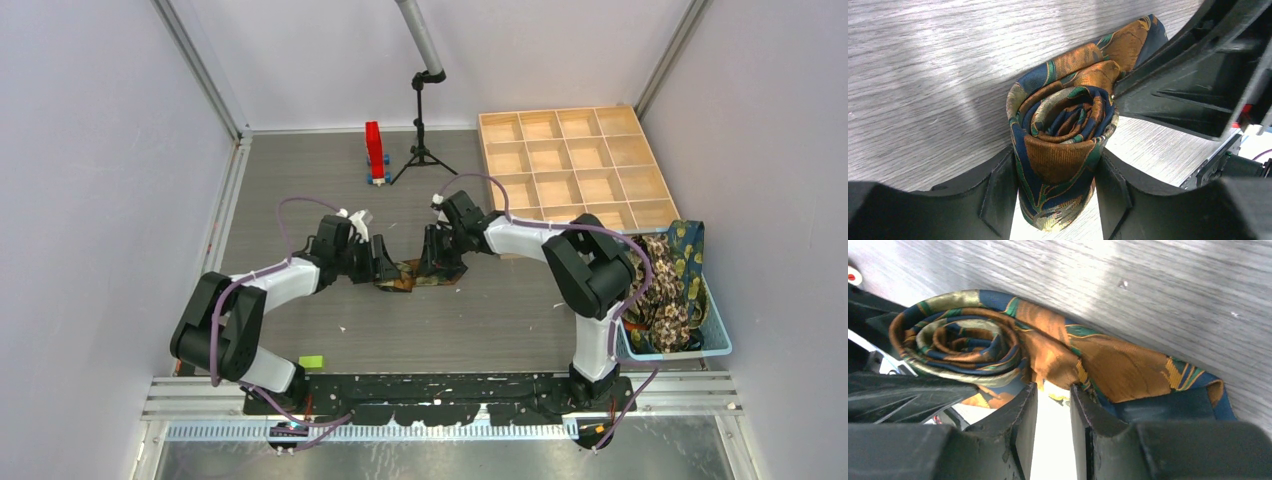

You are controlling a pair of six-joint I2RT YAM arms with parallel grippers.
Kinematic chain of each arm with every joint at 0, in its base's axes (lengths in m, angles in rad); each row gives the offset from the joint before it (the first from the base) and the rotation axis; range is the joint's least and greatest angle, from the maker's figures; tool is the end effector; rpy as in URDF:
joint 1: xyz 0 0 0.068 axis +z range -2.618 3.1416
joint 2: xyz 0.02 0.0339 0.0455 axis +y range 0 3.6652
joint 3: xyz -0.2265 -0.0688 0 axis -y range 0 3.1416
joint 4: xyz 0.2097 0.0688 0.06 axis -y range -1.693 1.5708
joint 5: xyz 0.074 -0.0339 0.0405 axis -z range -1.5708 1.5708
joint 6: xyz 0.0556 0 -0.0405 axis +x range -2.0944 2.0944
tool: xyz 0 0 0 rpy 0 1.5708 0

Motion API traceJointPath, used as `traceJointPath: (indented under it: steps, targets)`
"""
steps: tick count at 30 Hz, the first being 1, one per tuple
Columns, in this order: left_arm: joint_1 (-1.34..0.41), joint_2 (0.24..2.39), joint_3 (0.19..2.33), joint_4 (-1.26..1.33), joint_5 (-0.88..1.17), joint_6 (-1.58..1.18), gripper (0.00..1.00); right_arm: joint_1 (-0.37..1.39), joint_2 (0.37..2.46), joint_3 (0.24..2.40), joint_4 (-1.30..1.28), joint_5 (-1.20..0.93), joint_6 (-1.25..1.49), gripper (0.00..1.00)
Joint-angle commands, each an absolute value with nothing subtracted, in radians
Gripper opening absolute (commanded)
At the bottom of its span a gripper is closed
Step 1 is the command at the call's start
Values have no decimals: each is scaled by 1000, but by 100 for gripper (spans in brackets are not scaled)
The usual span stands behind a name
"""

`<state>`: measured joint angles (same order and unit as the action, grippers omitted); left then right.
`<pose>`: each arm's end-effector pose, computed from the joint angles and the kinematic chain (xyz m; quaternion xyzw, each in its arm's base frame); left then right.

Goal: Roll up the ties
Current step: Roll the tie at the center of the board.

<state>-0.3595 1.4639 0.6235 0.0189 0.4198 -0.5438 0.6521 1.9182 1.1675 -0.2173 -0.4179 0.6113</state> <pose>0.2405 -0.1146 0.1312 -0.0078 0.9134 -0.3307 0.2374 0.2741 0.2377 0.1245 -0.0806 0.9327 0.3313 0.1174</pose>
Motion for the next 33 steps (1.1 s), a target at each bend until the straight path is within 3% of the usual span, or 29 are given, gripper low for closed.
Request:
traceJointPath:
  steps: [1, 8, 33]
  targets:
    - [-356, 1477, 643, 66, 439, -552, 53, 653, 1947, 1183, -221, -364, 599, 35]
    - [-354, 1472, 647, 60, 435, -560, 53, 651, 1961, 1159, -270, -277, 635, 32]
    - [-353, 1496, 759, -100, 370, -521, 52, 729, 1871, 1022, -304, -267, 740, 31]
